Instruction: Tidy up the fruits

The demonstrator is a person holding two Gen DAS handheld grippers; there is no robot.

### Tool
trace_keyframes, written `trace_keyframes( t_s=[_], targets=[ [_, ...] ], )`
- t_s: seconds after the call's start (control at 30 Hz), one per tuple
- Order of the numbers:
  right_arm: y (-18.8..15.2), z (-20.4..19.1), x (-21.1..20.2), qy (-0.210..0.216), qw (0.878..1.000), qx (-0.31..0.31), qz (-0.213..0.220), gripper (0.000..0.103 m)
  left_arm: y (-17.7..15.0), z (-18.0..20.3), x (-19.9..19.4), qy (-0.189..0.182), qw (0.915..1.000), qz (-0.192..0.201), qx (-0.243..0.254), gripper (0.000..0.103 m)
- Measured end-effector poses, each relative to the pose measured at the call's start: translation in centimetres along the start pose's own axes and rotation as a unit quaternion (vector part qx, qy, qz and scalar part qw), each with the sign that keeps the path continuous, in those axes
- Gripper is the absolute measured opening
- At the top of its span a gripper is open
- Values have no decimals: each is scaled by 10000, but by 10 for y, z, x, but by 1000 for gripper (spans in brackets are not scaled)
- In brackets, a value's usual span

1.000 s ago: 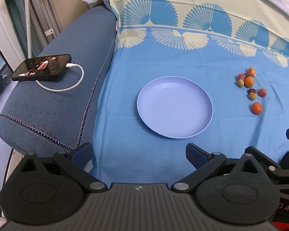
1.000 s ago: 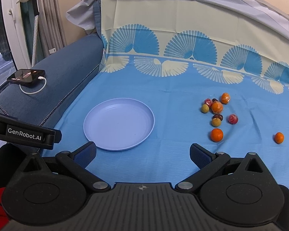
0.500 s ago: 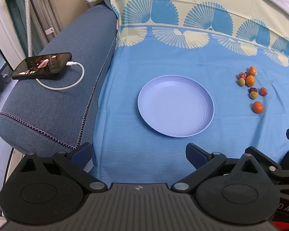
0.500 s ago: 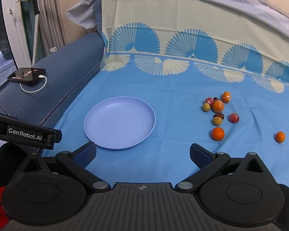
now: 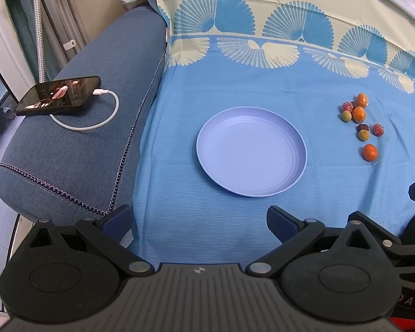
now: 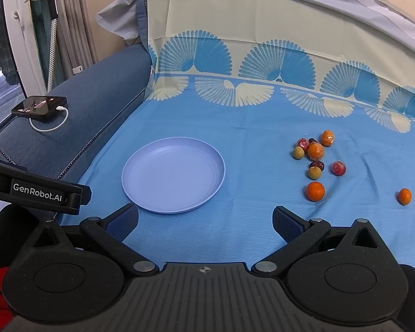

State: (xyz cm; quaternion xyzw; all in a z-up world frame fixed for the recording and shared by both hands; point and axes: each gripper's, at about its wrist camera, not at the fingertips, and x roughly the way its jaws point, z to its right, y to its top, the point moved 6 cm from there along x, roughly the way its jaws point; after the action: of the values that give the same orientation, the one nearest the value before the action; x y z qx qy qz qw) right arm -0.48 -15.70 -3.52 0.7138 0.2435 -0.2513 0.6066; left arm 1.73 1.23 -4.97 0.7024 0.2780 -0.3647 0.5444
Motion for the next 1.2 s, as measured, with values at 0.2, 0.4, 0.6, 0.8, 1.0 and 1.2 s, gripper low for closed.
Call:
trace_keyframes(
  t_s=[0.2,0.4,0.6,0.8,1.0,1.2],
  targets=[
    [-1,1,3,29,10000,22,-37,103,-1,2,1,4,10000,-8,54,103],
    [-2,3,9,124,9998,148,-66,103,-1,4,6,93,9998,-110,135,103],
    [-9,14,20,310,9980,533,-153,103,2,10,10,130,9994,-272,169,103],
    [-1,86,12,-606,9835,1609,557,103,10,47,23,-201,9971,-565,465,103],
    [-7,214,9,-2018,9362,2726,923,103,42,130,36,-1411,9863,-660,539,103],
    [-21,313,52,-2882,8939,3394,526,102,67,245,83,-1660,9742,-662,1378,103]
  ],
)
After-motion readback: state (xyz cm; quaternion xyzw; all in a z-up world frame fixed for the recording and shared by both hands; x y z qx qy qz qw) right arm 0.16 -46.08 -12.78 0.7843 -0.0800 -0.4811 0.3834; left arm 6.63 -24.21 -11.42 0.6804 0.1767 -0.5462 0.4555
